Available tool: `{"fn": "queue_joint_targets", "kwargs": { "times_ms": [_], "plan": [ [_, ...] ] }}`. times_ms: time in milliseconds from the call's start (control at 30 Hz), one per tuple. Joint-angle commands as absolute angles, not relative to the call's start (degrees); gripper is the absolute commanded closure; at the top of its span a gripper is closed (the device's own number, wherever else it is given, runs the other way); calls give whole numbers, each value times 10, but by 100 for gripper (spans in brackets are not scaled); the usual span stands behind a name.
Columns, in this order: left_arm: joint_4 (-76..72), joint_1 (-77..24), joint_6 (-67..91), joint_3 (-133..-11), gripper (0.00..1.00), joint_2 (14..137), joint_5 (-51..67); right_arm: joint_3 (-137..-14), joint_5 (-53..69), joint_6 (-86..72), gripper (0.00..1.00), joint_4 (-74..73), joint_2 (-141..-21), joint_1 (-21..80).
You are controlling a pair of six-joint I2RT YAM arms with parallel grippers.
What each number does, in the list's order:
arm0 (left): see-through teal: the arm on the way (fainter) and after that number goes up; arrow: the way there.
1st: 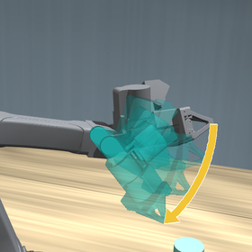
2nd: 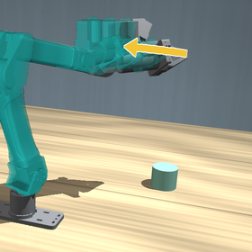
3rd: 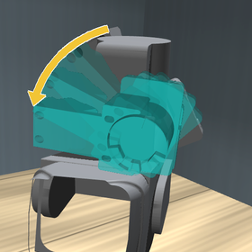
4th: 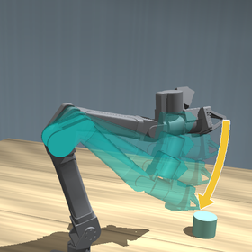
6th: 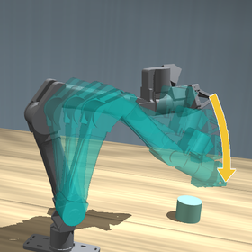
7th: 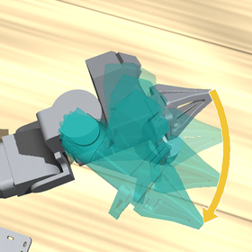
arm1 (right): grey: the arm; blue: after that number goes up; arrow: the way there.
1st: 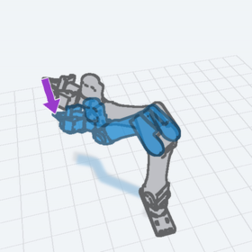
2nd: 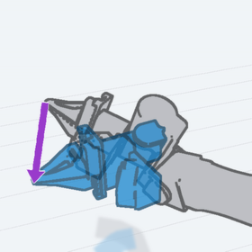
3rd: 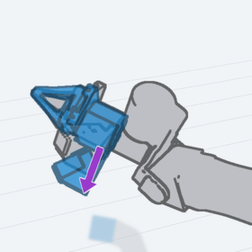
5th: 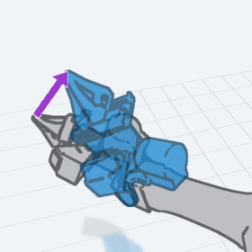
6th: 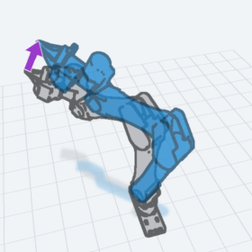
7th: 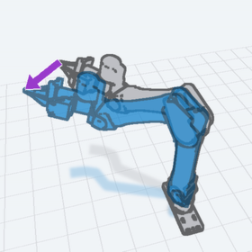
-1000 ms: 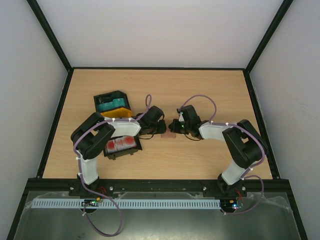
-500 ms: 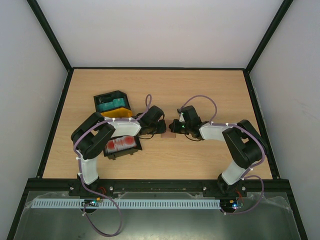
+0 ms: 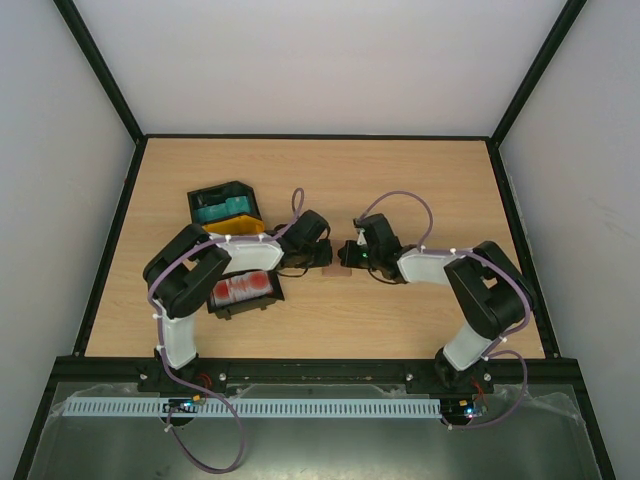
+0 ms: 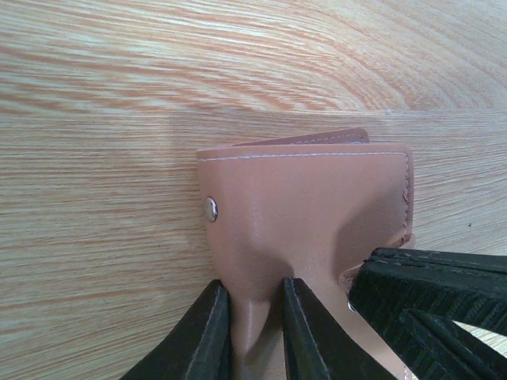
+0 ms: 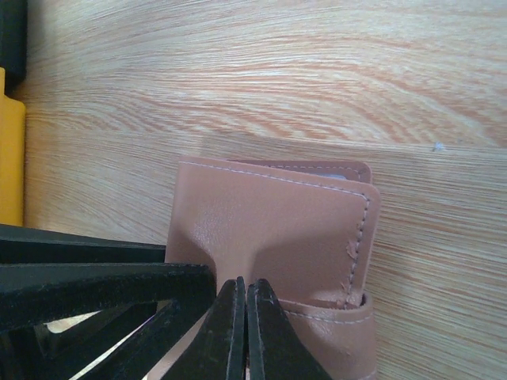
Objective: Put the credit cards into the card holder
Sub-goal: Close the card holder at the center of the board.
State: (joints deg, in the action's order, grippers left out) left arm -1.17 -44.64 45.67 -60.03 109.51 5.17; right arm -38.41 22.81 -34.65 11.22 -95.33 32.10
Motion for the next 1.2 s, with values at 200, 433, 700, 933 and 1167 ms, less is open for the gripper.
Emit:
{"fn": "queue_joint_targets", "kwargs": {
  "times_ms": [200, 433, 700, 933, 1167],
  "plan": [
    [69, -440, 453, -596, 81, 1159, 50, -320, 111, -347, 98, -146, -1002, 389],
    [76, -432, 455, -605, 81, 1166, 53, -305, 103, -342, 98, -129, -1002, 401],
    [72, -431, 460, -611, 79, 1161, 56, -331, 84, -340, 97, -140, -957, 408],
    [82, -425, 438, -633, 68, 1119, 52, -462, 16, -357, 68, -184, -870, 383],
    [100, -402, 402, -656, 54, 1031, 48, -570, -41, -337, 52, -242, -791, 345]
  ]
}}
